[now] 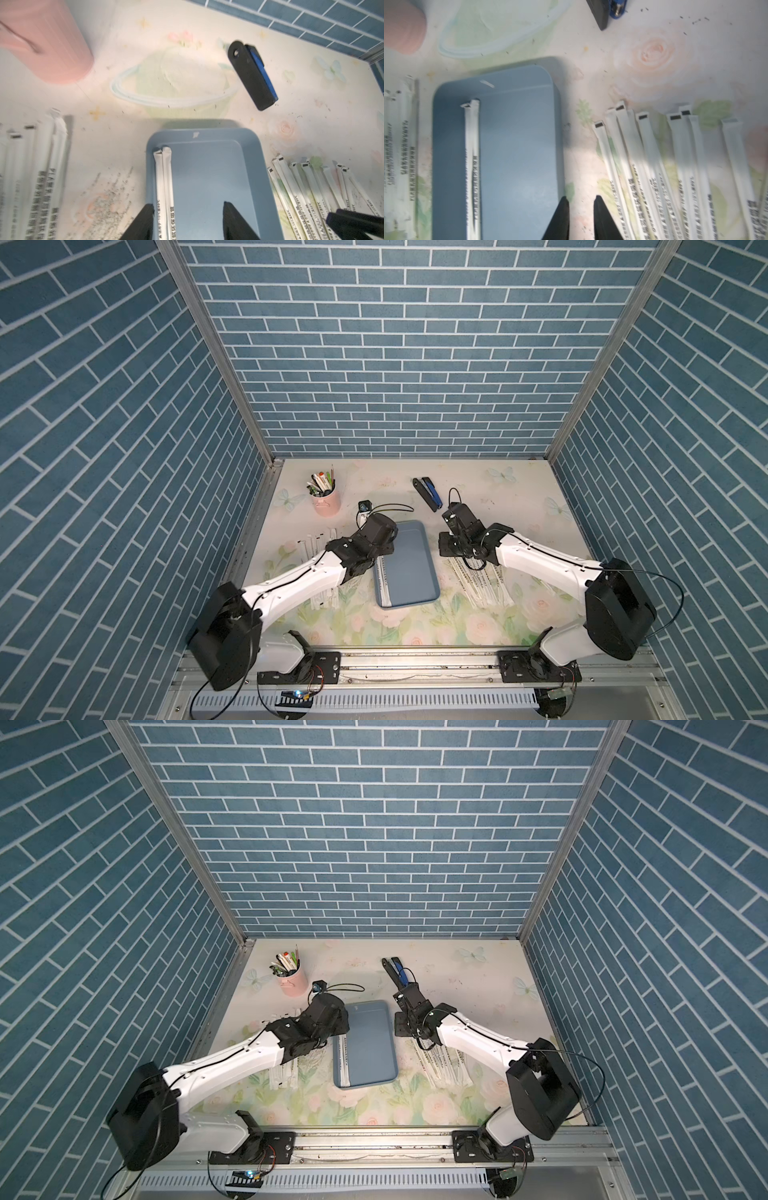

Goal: Put the straws into the storage box
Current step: Place the straw in the storage box, then pick up the straw from the center of the board.

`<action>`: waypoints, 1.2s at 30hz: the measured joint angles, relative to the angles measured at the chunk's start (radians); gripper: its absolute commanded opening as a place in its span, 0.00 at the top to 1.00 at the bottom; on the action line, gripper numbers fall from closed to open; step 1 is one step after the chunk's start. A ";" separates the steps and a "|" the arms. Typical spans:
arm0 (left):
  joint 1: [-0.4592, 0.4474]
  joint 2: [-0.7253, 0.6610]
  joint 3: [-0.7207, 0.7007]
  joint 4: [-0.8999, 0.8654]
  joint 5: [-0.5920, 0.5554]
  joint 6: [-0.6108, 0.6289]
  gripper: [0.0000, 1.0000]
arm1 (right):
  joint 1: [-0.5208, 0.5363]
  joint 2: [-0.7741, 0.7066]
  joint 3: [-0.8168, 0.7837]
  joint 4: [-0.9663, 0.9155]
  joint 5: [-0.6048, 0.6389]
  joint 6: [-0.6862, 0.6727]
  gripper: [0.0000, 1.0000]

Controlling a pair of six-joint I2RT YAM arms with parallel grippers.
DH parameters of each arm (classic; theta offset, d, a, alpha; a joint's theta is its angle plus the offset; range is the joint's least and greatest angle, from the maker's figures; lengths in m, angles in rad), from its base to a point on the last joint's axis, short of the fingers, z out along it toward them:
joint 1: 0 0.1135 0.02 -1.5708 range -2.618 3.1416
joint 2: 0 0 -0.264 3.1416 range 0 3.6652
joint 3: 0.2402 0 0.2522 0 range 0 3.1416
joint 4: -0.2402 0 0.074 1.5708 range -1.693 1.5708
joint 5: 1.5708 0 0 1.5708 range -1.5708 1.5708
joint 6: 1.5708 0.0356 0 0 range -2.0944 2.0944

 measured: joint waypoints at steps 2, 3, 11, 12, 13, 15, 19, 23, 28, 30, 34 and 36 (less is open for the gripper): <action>0.042 -0.061 -0.028 0.013 -0.008 0.040 0.36 | 0.001 0.000 -0.017 -0.033 -0.008 -0.032 0.73; 0.063 -0.085 -0.043 0.016 -0.008 0.051 0.36 | 0.001 0.003 -0.024 -0.047 -0.012 -0.046 0.73; 0.128 -0.185 -0.118 0.023 -0.028 0.068 0.36 | 0.001 0.073 -0.026 -0.111 -0.038 -0.131 0.70; 0.128 -0.184 -0.120 0.027 -0.026 0.067 0.36 | 0.001 0.084 -0.024 -0.111 -0.042 -0.135 0.70; 0.128 -0.181 -0.123 0.031 -0.023 0.064 0.36 | 0.001 0.100 -0.019 -0.111 -0.046 -0.142 0.70; 0.128 -0.178 -0.127 0.036 -0.019 0.059 0.36 | 0.001 0.125 -0.011 -0.110 -0.049 -0.155 0.70; 0.128 -0.179 -0.141 0.045 -0.013 0.048 0.36 | 0.001 0.158 -0.007 -0.106 -0.051 -0.158 0.70; 0.128 -0.180 -0.146 0.045 -0.011 0.048 0.36 | 0.002 0.182 -0.007 -0.103 -0.046 -0.158 0.71; 0.128 -0.180 -0.152 0.057 -0.005 0.048 0.36 | 0.002 0.187 -0.007 -0.102 -0.026 -0.158 0.73; 0.128 -0.179 -0.155 0.060 -0.001 0.048 0.36 | 0.002 0.188 -0.008 -0.102 -0.020 -0.158 0.73; 0.128 -0.172 -0.159 0.068 0.008 0.048 0.36 | 0.002 0.188 -0.008 -0.101 -0.009 -0.158 0.73; 0.128 -0.170 -0.165 0.072 0.012 0.048 0.36 | 0.002 0.188 -0.008 -0.101 -0.006 -0.158 0.73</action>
